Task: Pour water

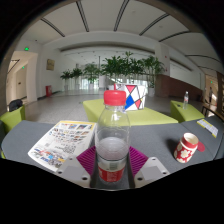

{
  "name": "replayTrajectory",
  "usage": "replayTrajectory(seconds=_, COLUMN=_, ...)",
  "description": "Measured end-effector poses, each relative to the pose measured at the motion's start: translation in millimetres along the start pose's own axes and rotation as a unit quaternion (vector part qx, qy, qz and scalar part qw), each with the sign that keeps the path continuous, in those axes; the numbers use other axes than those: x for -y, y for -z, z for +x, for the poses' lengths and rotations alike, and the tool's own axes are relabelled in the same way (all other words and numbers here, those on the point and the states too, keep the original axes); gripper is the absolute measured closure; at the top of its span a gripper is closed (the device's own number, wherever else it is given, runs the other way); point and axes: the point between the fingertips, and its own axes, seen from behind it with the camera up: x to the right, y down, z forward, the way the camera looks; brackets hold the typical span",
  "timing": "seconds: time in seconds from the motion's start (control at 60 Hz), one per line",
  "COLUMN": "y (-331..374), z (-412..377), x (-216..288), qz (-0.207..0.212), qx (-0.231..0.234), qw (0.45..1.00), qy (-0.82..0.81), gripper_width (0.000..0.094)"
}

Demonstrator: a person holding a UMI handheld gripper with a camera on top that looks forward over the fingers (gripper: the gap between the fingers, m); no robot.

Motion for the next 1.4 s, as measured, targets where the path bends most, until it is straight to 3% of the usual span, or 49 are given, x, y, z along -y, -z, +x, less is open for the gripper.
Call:
replayTrajectory(seconds=0.067, y=1, z=1, x=2, qz=0.007, qx=-0.003, qw=1.0, qy=-0.001, gripper_width=0.0562)
replayTrajectory(seconds=0.083, y=2, z=1, x=3, qz=0.009, qx=-0.002, qw=1.0, qy=0.0, gripper_width=0.0539)
replayTrajectory(seconds=0.1, y=2, z=0, x=3, qz=0.011, qx=0.0, qw=1.0, qy=0.0, gripper_width=0.0598)
replayTrajectory(seconds=0.133, y=3, z=-1, x=5, qz=0.016, qx=0.007, qw=1.0, qy=0.001, gripper_width=0.0582)
replayTrajectory(seconds=0.15, y=3, z=-1, x=6, qz=0.018, qx=0.01, qw=1.0, qy=0.002, gripper_width=0.0628)
replayTrajectory(seconds=0.283, y=15, z=-5, x=26, qz=0.035, qx=0.03, qw=0.999, qy=-0.01, gripper_width=0.0631)
replayTrajectory(seconds=0.433, y=47, z=-3, x=88, qz=0.082, qx=0.097, qw=0.989, qy=-0.081, gripper_width=0.0632)
replayTrajectory(seconds=0.517, y=66, z=6, x=129, qz=0.11, qx=0.157, qw=0.97, qy=-0.153, gripper_width=0.0633)
replayTrajectory(seconds=0.65, y=89, z=27, x=179, qz=0.115, qx=0.256, qw=0.904, qy=-0.321, gripper_width=0.0631)
replayTrajectory(seconds=0.817, y=92, z=72, x=197, qz=0.083, qx=0.36, qw=0.755, qy=-0.542, gripper_width=0.0639)
replayTrajectory(seconds=1.05, y=43, z=124, x=142, qz=0.031, qx=0.352, qw=0.599, qy=-0.719, gripper_width=0.0634)
replayTrajectory(seconds=1.15, y=26, z=145, x=117, qz=0.028, qx=0.34, qw=0.547, qy=-0.764, gripper_width=0.0634)
replayTrajectory(seconds=1.233, y=47, z=157, x=101, qz=0.029, qx=0.34, qw=0.527, qy=-0.779, gripper_width=0.0636)
replayTrajectory(seconds=1.4, y=22, z=154, x=104, qz=0.016, qx=0.335, qw=0.52, qy=-0.785, gripper_width=0.0635)
